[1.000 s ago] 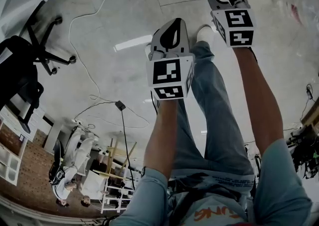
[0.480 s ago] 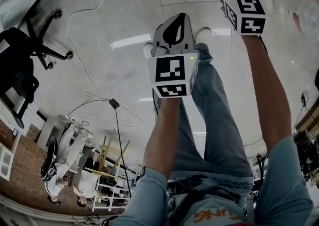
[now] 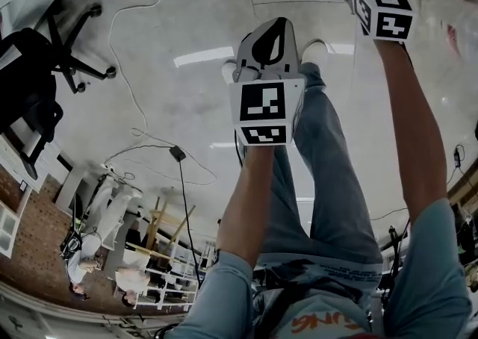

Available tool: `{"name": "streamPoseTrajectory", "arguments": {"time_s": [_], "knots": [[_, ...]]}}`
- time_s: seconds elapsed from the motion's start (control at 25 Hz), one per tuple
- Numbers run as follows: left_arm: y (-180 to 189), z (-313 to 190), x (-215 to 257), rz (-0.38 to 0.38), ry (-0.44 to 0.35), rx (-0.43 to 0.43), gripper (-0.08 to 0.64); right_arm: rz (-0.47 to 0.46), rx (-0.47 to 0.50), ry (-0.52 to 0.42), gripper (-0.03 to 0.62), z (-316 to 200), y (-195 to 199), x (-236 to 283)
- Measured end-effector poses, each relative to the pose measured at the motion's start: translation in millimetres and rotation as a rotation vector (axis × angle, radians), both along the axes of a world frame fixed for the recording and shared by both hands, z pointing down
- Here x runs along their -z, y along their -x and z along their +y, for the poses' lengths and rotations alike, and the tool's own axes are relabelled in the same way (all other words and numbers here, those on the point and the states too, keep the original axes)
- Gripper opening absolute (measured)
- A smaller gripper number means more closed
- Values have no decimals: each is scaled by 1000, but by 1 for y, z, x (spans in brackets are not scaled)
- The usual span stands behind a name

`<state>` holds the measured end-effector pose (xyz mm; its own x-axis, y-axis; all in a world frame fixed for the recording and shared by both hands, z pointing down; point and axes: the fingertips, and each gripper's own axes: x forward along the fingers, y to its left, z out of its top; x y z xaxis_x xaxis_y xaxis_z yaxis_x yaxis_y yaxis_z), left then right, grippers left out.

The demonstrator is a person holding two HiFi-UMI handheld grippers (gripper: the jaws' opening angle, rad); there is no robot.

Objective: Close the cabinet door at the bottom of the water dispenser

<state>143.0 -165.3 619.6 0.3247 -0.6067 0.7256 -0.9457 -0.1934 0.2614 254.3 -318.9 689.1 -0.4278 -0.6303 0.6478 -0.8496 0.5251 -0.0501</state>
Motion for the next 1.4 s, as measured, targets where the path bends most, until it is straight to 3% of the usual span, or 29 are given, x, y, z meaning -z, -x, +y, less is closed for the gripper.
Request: {"name": "streamPoseTrajectory", "arguments": {"time_s": [0.52, 0.6, 0.68, 1.08, 1.24, 1.4], "knots": [[-9, 4, 8, 13, -7, 0, 11, 47, -43, 36, 83, -8, -4, -1], [-9, 3, 13, 15, -15, -3, 11, 22, -92, 55, 29, -4, -12, 1], [-7, 4, 19, 16, -20, -7, 11, -18, -136, 77, 29, 3, -17, 5], [17, 10, 55, 21, -67, -37, 11, -142, -180, 95, 29, 60, -1, 50], [25, 11, 74, 37, -101, -46, 11, -134, -153, 83, 29, 83, 9, 72], [41, 15, 96, 49, -135, -61, 11, -151, -198, 55, 29, 100, 19, 101]]}}
